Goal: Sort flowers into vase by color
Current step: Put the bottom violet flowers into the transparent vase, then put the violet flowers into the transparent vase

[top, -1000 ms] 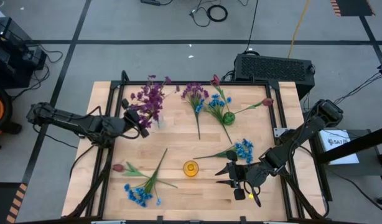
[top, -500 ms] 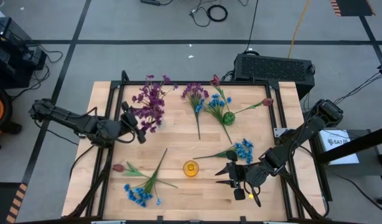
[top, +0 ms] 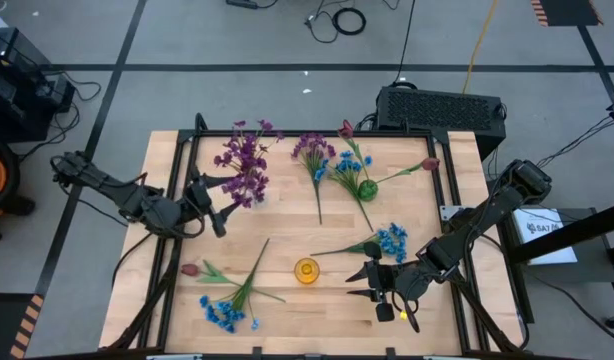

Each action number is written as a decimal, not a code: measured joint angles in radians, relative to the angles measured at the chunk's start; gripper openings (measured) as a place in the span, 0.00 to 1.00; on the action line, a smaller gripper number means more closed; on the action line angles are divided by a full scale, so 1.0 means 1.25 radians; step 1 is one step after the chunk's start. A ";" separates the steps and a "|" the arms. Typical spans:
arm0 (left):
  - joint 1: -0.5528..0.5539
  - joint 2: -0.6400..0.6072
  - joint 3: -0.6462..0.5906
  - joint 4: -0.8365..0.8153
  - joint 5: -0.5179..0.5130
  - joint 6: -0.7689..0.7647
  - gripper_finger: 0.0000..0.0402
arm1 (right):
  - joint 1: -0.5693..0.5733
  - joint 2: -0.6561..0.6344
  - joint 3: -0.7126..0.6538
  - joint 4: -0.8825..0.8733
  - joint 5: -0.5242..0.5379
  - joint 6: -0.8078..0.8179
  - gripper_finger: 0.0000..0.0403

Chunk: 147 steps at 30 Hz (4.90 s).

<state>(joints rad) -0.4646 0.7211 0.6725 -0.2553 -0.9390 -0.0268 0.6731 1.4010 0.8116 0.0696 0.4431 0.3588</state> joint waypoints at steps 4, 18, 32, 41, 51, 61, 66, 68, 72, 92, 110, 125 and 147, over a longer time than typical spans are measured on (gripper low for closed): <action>-0.036 -0.003 0.013 -0.036 -0.053 -0.015 0.74 | 0.000 0.000 0.000 0.000 0.000 0.000 0.30; -0.151 -0.069 0.019 -0.055 -0.128 -0.031 0.74 | -0.070 0.040 0.000 0.051 0.342 0.184 0.30; -0.249 -0.096 0.019 -0.027 -0.114 -0.080 0.74 | -0.350 0.285 0.000 0.122 0.255 0.419 0.34; -0.311 -0.091 0.019 -0.036 -0.090 -0.135 0.74 | -0.457 0.346 0.000 0.151 0.141 0.392 0.35; -0.316 -0.053 0.019 -0.034 -0.090 -0.164 0.74 | -0.472 0.345 0.000 0.170 0.147 0.392 0.35; -0.316 -0.036 0.019 -0.034 -0.090 -0.185 0.74 | -0.469 0.429 0.020 0.246 0.153 0.401 0.35; -0.316 -0.032 0.019 -0.033 -0.090 -0.185 0.74 | -0.473 0.496 0.074 0.228 0.158 0.373 0.35; -0.316 -0.032 0.019 -0.034 -0.090 -0.184 0.74 | -0.475 0.508 0.095 0.202 0.175 0.360 0.35; -0.316 -0.032 0.019 -0.038 -0.090 -0.184 0.74 | -0.475 0.515 0.138 0.095 0.193 0.330 0.35; -0.316 -0.028 0.019 -0.043 -0.084 -0.204 0.74 | -0.454 0.512 0.159 -0.064 0.202 0.303 0.02; -0.316 -0.028 0.019 -0.061 -0.067 -0.205 0.74 | -0.401 0.347 0.153 -0.183 0.277 0.289 0.00; -0.316 -0.027 0.019 -0.028 -0.068 -0.205 0.74 | -0.277 0.072 0.155 -0.384 0.487 0.355 0.00; -0.303 0.114 0.018 0.518 -0.024 0.168 0.74 | -0.074 -0.089 0.156 -0.038 0.588 0.008 0.00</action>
<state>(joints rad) -0.8436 0.8637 0.6952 0.3920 -0.9695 0.1836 0.5808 1.2900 1.0065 0.0217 1.1781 0.3691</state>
